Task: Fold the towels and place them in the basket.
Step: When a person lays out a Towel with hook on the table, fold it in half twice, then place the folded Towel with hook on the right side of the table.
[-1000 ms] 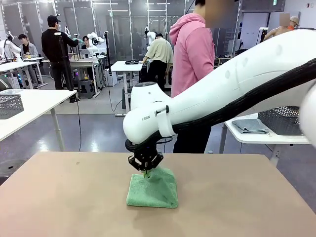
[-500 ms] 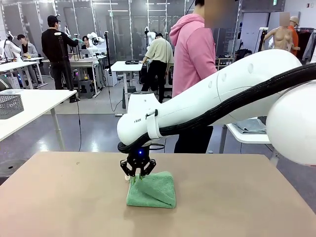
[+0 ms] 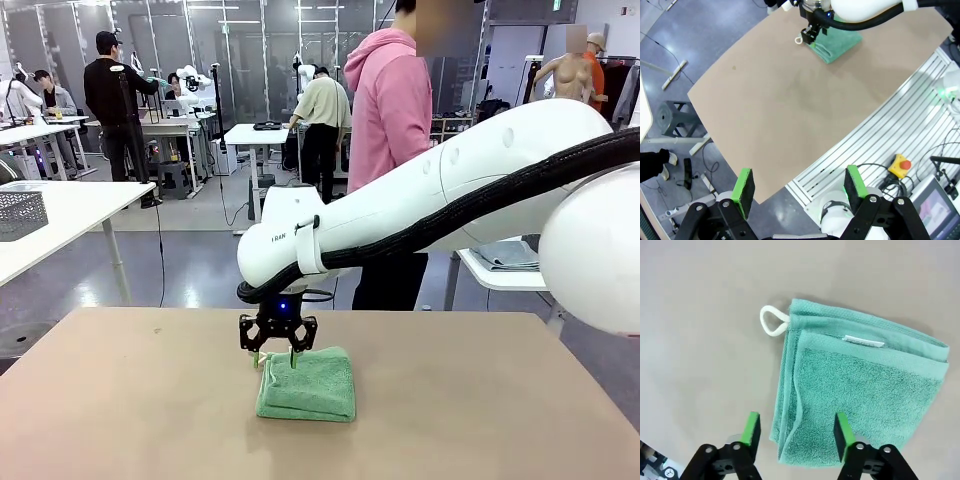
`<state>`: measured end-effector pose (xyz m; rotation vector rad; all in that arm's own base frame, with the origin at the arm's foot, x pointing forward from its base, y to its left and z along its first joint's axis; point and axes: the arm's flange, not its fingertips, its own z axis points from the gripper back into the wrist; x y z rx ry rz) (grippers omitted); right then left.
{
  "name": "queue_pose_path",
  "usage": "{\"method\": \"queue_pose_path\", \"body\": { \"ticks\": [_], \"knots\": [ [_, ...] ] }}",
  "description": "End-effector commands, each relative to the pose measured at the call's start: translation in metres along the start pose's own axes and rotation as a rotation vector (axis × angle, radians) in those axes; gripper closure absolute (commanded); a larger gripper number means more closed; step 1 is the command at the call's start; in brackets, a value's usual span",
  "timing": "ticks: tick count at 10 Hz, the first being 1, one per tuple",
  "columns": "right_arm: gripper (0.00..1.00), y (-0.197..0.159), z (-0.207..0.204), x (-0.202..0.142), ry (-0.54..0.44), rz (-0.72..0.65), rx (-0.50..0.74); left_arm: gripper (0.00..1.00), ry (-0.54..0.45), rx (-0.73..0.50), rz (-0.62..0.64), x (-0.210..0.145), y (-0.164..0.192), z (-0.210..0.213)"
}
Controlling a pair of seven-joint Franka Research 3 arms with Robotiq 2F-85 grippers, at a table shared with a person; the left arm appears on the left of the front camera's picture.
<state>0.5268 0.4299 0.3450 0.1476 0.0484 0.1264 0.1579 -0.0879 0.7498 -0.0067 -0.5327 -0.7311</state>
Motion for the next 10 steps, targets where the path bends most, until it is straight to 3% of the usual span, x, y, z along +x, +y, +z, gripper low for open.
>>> {"method": "queue_pose_path", "body": {
  "ticks": [1, 2, 10],
  "knots": [
    [0.11, -0.016, 0.004, -0.008, -0.018, -0.001, 0.03, 0.09, 0.003, 0.002, -0.021, -0.001, 0.0, -0.001],
    [0.11, 0.0, 0.0, 0.0, 0.0, 0.0, 0.0, 0.09, 0.003, 0.002, -0.021, -0.001, 0.0, -0.001],
    [0.11, 0.0, 0.0, 0.0, 0.0, 0.0, 0.0, 0.09, 0.003, 0.002, -0.021, -0.001, 0.0, -0.001]
  ]
}}
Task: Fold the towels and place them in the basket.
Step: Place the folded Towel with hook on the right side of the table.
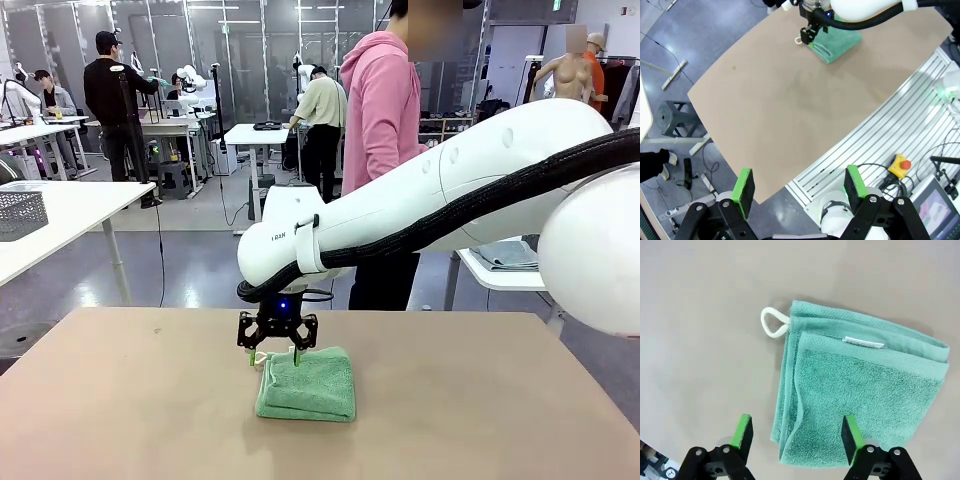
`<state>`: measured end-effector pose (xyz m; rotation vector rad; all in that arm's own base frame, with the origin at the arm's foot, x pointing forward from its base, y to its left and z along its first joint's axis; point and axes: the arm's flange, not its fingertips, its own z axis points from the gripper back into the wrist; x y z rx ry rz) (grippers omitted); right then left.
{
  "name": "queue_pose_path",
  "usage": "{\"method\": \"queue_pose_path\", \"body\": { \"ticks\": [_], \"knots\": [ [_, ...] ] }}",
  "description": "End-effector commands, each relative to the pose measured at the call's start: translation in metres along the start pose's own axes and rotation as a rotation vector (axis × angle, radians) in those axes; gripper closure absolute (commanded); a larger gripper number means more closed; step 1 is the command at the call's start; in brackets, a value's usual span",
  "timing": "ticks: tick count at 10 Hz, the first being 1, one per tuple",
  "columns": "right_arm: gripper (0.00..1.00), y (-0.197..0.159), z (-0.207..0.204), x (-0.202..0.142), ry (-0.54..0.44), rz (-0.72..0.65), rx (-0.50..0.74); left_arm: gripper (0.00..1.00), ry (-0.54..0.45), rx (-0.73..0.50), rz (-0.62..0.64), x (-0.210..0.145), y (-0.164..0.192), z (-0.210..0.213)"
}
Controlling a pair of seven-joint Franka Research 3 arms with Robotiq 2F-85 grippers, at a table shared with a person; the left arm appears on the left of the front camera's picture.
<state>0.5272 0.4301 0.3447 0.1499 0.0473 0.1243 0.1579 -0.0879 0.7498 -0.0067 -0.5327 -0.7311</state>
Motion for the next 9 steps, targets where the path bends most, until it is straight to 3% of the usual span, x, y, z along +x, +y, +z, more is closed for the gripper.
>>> {"method": "queue_pose_path", "body": {
  "ticks": [1, 6, 9],
  "knots": [
    [0.11, 0.0, 0.0, 0.0, 0.001, 0.002, -0.002, 0.09, 0.003, 0.002, -0.021, -0.001, 0.0, -0.001],
    [0.11, 0.0, 0.0, 0.0, 0.0, 0.0, 0.0, 0.09, 0.003, 0.002, -0.021, -0.001, 0.0, -0.001],
    [0.11, -0.054, 0.061, -0.053, -0.076, 0.034, 0.199, 0.09, 0.003, 0.002, -0.021, -0.001, 0.0, -0.001]
  ]
}}
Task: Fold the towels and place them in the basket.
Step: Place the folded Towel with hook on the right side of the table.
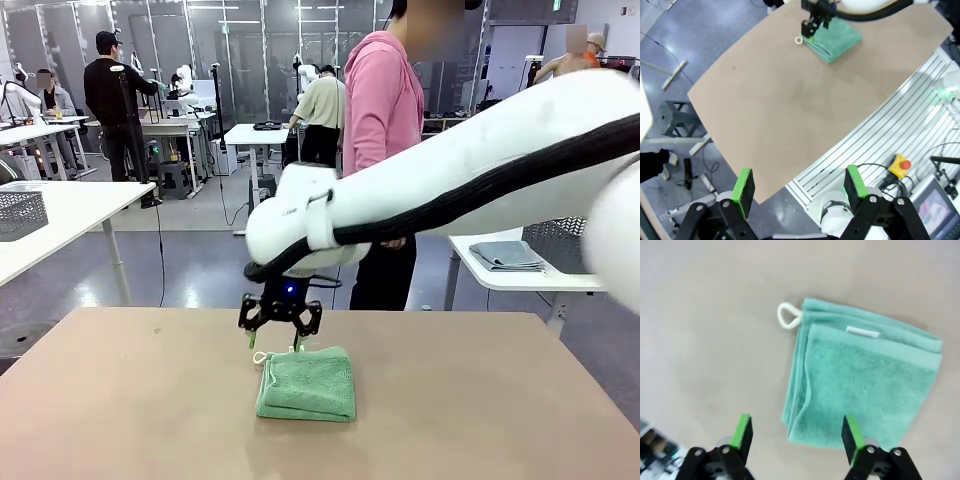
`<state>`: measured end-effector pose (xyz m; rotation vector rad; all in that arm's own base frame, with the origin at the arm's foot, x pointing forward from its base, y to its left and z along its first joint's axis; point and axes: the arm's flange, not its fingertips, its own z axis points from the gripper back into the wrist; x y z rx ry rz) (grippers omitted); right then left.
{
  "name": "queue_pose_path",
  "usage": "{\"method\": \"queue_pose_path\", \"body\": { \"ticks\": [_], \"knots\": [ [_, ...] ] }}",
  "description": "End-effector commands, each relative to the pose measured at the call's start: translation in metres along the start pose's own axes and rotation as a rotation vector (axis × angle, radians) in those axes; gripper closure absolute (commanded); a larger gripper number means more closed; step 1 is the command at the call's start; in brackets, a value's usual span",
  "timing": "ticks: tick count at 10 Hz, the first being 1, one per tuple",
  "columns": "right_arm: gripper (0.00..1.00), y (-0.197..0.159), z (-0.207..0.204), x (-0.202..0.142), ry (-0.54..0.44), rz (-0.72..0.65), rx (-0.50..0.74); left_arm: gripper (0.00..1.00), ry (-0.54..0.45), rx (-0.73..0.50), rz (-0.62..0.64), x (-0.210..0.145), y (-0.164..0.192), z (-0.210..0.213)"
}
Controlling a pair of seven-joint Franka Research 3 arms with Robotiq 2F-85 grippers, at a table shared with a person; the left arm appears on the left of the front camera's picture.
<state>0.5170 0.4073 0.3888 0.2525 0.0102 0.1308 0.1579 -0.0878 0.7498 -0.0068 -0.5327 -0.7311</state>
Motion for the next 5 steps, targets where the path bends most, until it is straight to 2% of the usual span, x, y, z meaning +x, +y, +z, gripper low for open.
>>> {"method": "queue_pose_path", "body": {
  "ticks": [1, 3, 5],
  "knots": [
    [0.11, -0.062, 0.033, -0.05, -0.069, 0.006, 0.167, 0.09, 0.003, 0.002, -0.021, -0.001, 0.0, -0.001],
    [0.11, -0.113, 0.035, -0.058, -0.156, -0.076, 0.236, 0.09, 0.003, 0.002, -0.021, -0.001, 0.0, -0.001],
    [0.11, -0.153, 0.024, -0.073, -0.202, -0.134, 0.298, 0.09, 0.003, 0.002, -0.021, -0.001, 0.0, -0.001]
  ]
}}
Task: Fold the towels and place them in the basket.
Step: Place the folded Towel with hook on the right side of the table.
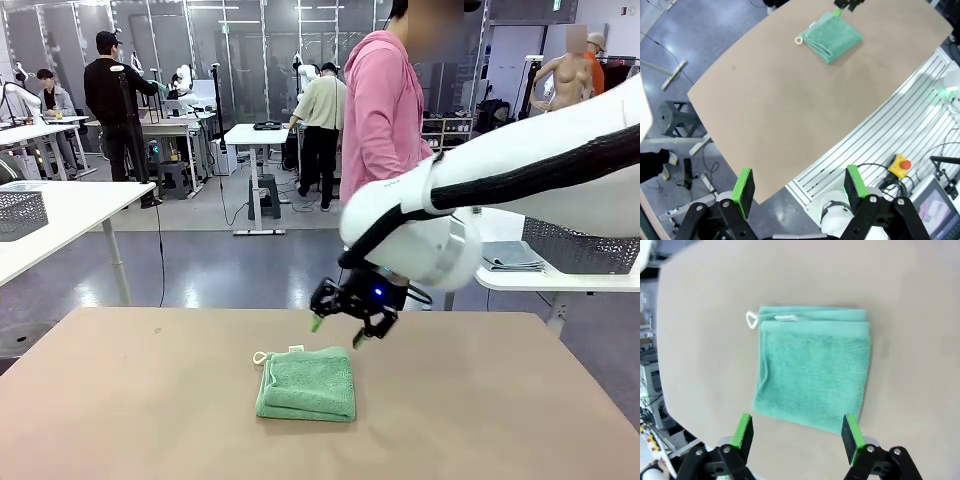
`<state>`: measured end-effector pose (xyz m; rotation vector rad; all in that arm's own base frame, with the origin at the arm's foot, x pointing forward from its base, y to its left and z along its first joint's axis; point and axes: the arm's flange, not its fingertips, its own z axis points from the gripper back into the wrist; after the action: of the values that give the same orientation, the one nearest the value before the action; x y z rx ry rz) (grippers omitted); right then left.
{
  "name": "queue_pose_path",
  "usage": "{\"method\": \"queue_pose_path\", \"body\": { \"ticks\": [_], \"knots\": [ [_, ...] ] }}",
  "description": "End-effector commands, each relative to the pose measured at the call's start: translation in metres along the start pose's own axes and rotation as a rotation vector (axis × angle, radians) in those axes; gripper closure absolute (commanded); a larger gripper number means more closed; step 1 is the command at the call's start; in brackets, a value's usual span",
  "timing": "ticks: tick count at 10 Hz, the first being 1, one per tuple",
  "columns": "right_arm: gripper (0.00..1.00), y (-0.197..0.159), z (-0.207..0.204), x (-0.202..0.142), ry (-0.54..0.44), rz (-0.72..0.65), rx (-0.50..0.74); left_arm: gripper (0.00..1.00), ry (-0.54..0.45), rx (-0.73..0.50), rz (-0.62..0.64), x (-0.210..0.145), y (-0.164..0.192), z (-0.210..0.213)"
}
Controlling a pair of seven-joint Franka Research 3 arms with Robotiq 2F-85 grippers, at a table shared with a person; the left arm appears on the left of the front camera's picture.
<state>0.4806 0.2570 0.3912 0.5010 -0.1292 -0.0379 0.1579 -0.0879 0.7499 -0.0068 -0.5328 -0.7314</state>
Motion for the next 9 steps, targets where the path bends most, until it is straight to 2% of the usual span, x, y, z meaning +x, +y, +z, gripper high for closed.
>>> {"method": "queue_pose_path", "body": {
  "ticks": [1, 2, 5, 9],
  "knots": [
    [0.11, -0.04, -0.01, -0.018, -0.036, -0.039, 0.108, 0.09, 0.004, 0.002, -0.02, -0.001, 0.0, -0.001],
    [0.11, -0.056, -0.018, -0.018, -0.024, -0.054, 0.155, 0.09, 0.004, 0.002, -0.02, -0.001, 0.0, -0.001],
    [0.11, -0.088, -0.048, -0.015, -0.043, -0.068, 0.173, 0.09, 0.004, 0.002, -0.02, -0.001, 0.0, -0.001],
    [0.11, -0.098, -0.074, -0.006, -0.044, -0.089, 0.206, 0.09, 0.004, 0.002, -0.02, -0.001, 0.0, -0.001]
  ]
}}
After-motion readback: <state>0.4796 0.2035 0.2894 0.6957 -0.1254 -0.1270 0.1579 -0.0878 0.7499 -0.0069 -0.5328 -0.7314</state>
